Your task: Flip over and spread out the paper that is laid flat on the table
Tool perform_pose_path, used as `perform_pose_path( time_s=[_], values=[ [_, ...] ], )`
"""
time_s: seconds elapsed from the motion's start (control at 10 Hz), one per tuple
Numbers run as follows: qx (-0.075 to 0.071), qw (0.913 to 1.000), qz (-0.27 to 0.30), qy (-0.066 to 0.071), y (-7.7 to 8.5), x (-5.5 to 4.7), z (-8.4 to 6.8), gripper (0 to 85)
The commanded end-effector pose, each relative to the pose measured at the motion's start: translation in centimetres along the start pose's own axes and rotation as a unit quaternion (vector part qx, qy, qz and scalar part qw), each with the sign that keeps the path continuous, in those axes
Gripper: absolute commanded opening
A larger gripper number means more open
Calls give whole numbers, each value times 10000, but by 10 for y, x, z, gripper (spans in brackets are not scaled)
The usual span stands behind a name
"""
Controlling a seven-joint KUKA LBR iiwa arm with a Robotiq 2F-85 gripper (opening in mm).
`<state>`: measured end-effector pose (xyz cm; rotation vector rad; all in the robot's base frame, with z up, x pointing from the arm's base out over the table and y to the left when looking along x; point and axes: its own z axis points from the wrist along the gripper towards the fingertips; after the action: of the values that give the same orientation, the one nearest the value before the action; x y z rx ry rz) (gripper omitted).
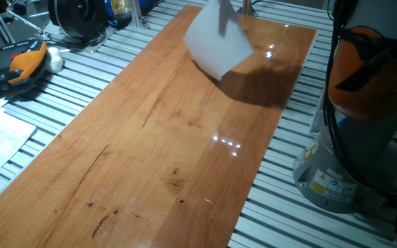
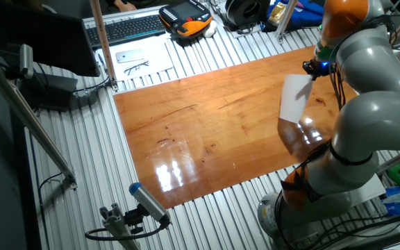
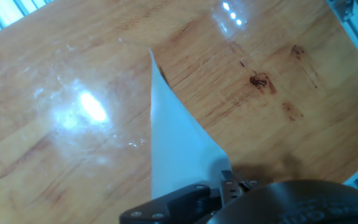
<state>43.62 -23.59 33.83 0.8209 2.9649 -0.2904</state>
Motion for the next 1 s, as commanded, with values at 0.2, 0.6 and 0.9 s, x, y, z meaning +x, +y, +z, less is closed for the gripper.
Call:
perform_pose_path(
  time_s=[0.2, 0.6, 0.9],
  values=[
    [50, 9999, -17, 87, -1, 2, -7, 0],
    [41, 10000, -70, 12, 0, 1, -4, 0],
    [86, 9995, -286, -109, 0, 1, -4, 0]
  ],
)
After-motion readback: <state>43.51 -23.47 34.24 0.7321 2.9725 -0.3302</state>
